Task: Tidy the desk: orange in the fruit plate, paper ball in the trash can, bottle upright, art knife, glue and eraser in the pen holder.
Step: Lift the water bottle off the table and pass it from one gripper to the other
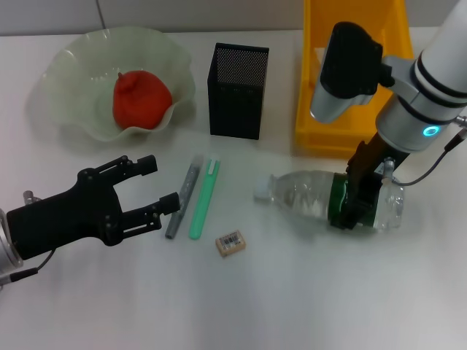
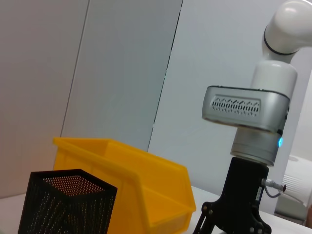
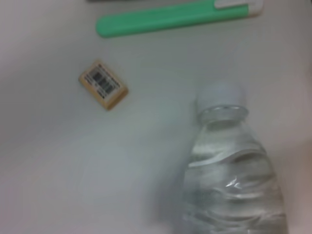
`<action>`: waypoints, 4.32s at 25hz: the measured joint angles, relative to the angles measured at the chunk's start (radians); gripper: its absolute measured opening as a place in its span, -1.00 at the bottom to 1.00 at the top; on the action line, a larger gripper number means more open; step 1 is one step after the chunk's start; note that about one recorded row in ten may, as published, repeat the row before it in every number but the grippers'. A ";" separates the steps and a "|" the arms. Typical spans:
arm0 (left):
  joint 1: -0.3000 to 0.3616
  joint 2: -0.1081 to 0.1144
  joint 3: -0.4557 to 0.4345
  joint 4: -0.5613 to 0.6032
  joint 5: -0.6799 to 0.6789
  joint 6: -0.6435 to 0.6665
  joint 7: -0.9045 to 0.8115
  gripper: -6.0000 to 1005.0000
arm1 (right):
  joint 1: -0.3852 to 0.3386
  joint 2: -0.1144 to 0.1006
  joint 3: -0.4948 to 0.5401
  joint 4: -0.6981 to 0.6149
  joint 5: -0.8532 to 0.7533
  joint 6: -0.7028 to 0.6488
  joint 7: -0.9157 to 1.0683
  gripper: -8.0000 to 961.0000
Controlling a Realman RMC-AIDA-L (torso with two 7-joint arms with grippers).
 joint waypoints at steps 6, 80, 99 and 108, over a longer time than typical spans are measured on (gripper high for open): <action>0.000 0.001 0.000 0.000 -0.001 0.002 0.000 0.60 | -0.010 0.000 0.021 -0.023 0.002 -0.015 -0.003 0.61; -0.143 -0.049 -0.220 -0.281 -0.121 0.075 -0.144 0.60 | -0.233 0.002 0.398 0.395 0.904 0.071 -0.937 0.59; -0.154 -0.055 -0.222 -0.299 -0.125 0.088 -0.098 0.60 | -0.179 0.007 0.394 0.508 0.930 0.072 -0.956 0.59; -0.157 -0.055 -0.230 -0.307 -0.125 0.090 -0.080 0.60 | -0.165 0.008 0.395 0.537 0.932 0.073 -0.964 0.59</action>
